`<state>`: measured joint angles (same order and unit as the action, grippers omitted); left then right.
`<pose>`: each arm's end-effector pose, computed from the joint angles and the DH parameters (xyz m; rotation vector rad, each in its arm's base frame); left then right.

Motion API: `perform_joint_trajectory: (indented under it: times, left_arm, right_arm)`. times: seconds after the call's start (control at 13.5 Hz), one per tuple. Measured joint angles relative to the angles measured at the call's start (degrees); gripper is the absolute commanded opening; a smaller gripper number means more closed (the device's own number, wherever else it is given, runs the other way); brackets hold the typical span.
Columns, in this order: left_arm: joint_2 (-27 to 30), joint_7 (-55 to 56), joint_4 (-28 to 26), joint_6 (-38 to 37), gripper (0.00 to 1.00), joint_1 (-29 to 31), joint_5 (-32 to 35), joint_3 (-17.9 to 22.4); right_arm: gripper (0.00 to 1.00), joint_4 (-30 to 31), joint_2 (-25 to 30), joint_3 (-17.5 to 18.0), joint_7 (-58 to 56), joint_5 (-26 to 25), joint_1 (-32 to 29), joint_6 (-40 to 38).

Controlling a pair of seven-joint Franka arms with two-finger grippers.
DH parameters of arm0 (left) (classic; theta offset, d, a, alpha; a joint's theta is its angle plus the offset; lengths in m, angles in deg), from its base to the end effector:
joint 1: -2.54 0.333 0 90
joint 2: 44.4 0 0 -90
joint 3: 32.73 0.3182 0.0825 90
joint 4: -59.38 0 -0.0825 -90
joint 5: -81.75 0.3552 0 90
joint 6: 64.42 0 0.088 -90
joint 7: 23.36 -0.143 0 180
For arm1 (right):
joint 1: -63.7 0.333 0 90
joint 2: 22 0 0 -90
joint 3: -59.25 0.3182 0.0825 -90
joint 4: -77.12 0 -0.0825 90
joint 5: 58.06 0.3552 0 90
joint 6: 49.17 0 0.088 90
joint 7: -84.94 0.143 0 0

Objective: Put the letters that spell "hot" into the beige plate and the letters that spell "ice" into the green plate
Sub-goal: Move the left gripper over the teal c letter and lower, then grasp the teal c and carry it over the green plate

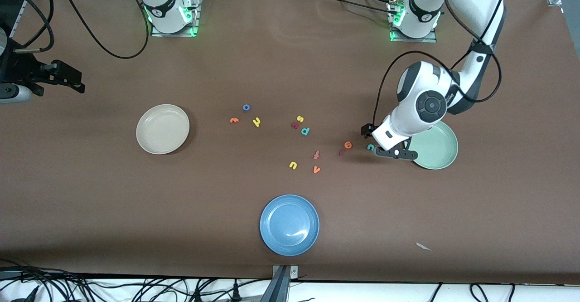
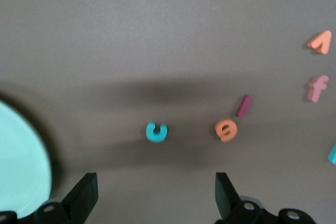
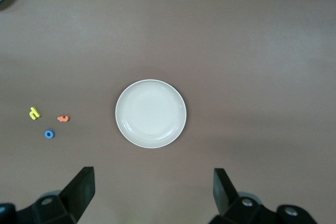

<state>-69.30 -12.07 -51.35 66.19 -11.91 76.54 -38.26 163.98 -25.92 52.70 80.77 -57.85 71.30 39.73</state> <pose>0.5550 -0.2051 0.2420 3.0542 -0.1257 -0.1719 0.5434 0.0125 0.5769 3.1347 0.1431 -0.0509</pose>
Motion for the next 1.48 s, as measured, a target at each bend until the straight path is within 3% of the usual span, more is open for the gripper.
perform_joint_trajectory:
  times: [0.22,0.52,1.18,1.48]
  left_arm:
    - [-4.21,0.0,0.0,2.27,0.89,-0.13,0.0,-0.11]
    - [-6.46,0.0,0.09,2.68,0.69,-0.15,0.0,-0.14]
    - [-8.99,0.05,0.4,5.57,0.65,-0.14,0.0,-0.07]
    - [-9.26,0.48,1.0,5.61,0.42,-0.13,0.0,-0.01]
  right_arm:
    - [1.0,0.0,-0.01,0.0,0.0,0.0,0.0,0.0]
    - [1.0,0.0,-0.01,0.0,0.0,0.0,0.0,0.0]
    - [1.0,0.0,-0.01,0.0,0.0,0.0,0.0,0.01]
    - [1.0,0.0,-0.01,0.0,0.0,0.0,0.0,0.01]
